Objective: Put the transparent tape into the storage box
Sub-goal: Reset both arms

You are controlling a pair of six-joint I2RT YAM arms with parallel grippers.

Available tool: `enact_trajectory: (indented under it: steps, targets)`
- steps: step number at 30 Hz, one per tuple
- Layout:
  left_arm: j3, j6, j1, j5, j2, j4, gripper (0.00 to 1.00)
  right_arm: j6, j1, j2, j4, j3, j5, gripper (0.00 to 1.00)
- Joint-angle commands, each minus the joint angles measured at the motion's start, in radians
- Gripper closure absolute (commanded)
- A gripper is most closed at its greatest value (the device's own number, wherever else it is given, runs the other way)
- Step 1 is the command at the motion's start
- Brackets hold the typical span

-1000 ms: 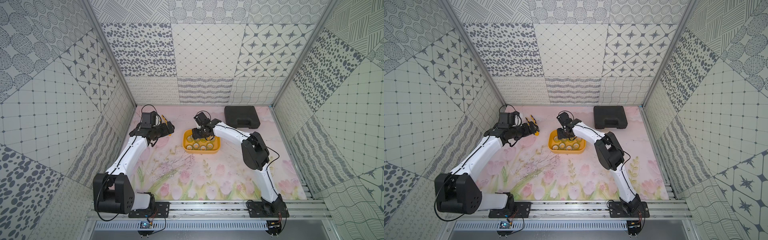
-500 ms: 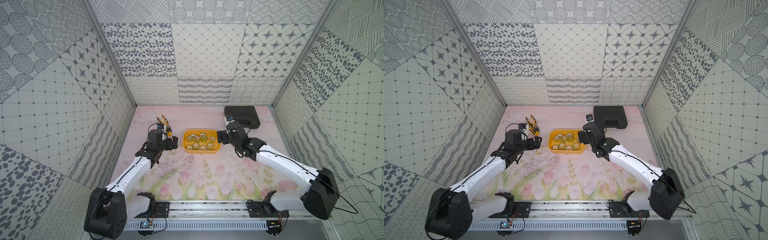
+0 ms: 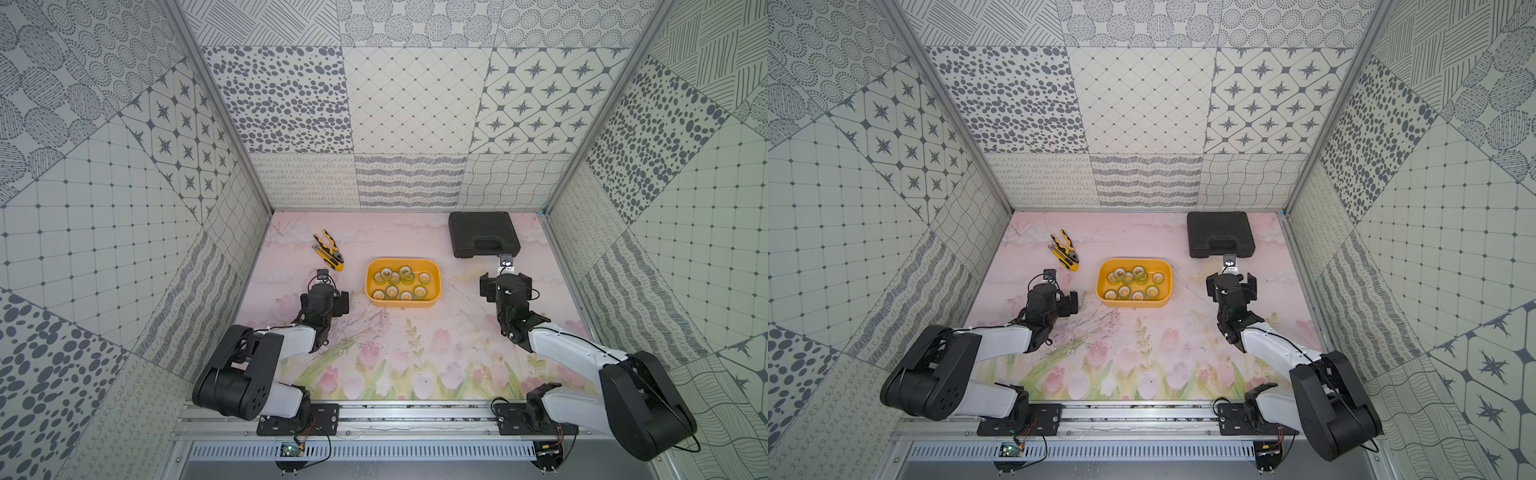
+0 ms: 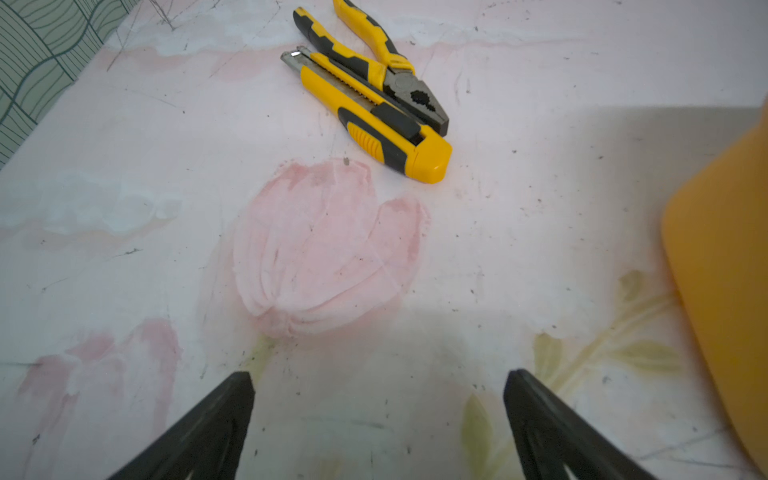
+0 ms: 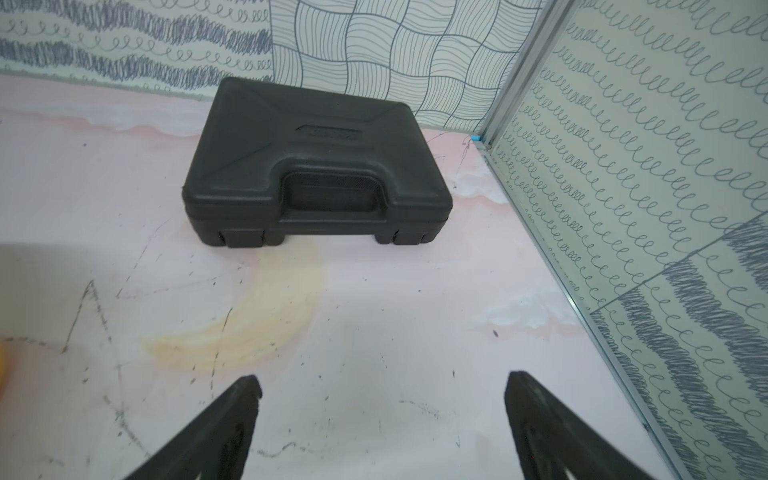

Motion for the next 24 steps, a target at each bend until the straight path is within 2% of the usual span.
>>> enact_trajectory:
  steps: [1, 3, 4, 5, 6, 8, 9, 10, 11, 12, 13, 14, 15, 16, 18, 20, 24]
  targets:
    - [0.0, 0.051, 0.034, -0.028, 0.037, 0.294, 0.01, -0.065, -0.02, 0.096, 0.282, -0.03, -0.014, 0.03]
    - [0.009, 0.016, 0.077, 0.07, 0.055, 0.263, 0.01, -0.096, -0.044, 0.17, 0.427, -0.055, -0.008, 0.03]
    - [0.007, 0.038, 0.098, 0.117, 0.103, 0.33, 0.01, -0.104, -0.051, 0.186, 0.451, -0.06, -0.019, 0.03]
    - [0.011, 0.044, 0.106, 0.128, 0.121, 0.361, 0.01, -0.095, -0.076, 0.21, 0.488, -0.069, -0.063, 0.03]
    - [0.041, 0.006, 0.114, 0.162, 0.075, 0.209, 0.01, -0.077, -0.105, 0.235, 0.519, -0.07, -0.101, 0.03]
    - [0.023, 0.031, 0.124, 0.18, 0.107, 0.306, 0.01, -0.044, -0.14, 0.21, 0.447, -0.058, -0.172, 0.03]
    - [0.041, 0.007, 0.125, 0.188, 0.081, 0.218, 0.01, -0.03, -0.167, 0.197, 0.415, -0.058, -0.241, 0.03]
    - [0.023, 0.028, 0.127, 0.184, 0.101, 0.293, 0.01, -0.018, -0.194, 0.205, 0.448, -0.073, -0.299, 0.03]
    - [0.026, 0.026, 0.126, 0.183, 0.103, 0.294, 0.01, 0.01, -0.234, 0.226, 0.469, -0.091, -0.367, 0.03]
    - [0.04, 0.009, 0.126, 0.19, 0.083, 0.225, 0.01, 0.032, -0.261, 0.294, 0.602, -0.107, -0.377, 0.03]
    - [0.026, 0.026, 0.127, 0.186, 0.1, 0.287, 0.01, 0.044, -0.267, 0.29, 0.611, -0.109, -0.368, 0.03]
    - [0.026, 0.025, 0.126, 0.185, 0.102, 0.288, 0.01, 0.051, -0.268, 0.236, 0.463, -0.083, -0.38, 0.03]
    - [0.038, 0.011, 0.126, 0.19, 0.084, 0.231, 0.01, 0.047, -0.268, 0.254, 0.48, -0.08, -0.366, 0.03]
    - [0.026, 0.024, 0.126, 0.186, 0.099, 0.281, 0.01, 0.05, -0.266, 0.287, 0.561, -0.09, -0.347, 0.03]
    - [0.036, 0.012, 0.127, 0.191, 0.087, 0.241, 0.01, 0.061, -0.266, 0.249, 0.441, -0.057, -0.343, 0.03]
    - [0.028, 0.025, 0.127, 0.187, 0.101, 0.283, 0.01, 0.054, -0.266, 0.272, 0.492, -0.067, -0.34, 0.03]
    - [0.033, 0.017, 0.127, 0.188, 0.094, 0.259, 0.01, 0.055, -0.266, 0.262, 0.461, -0.059, -0.342, 0.03]
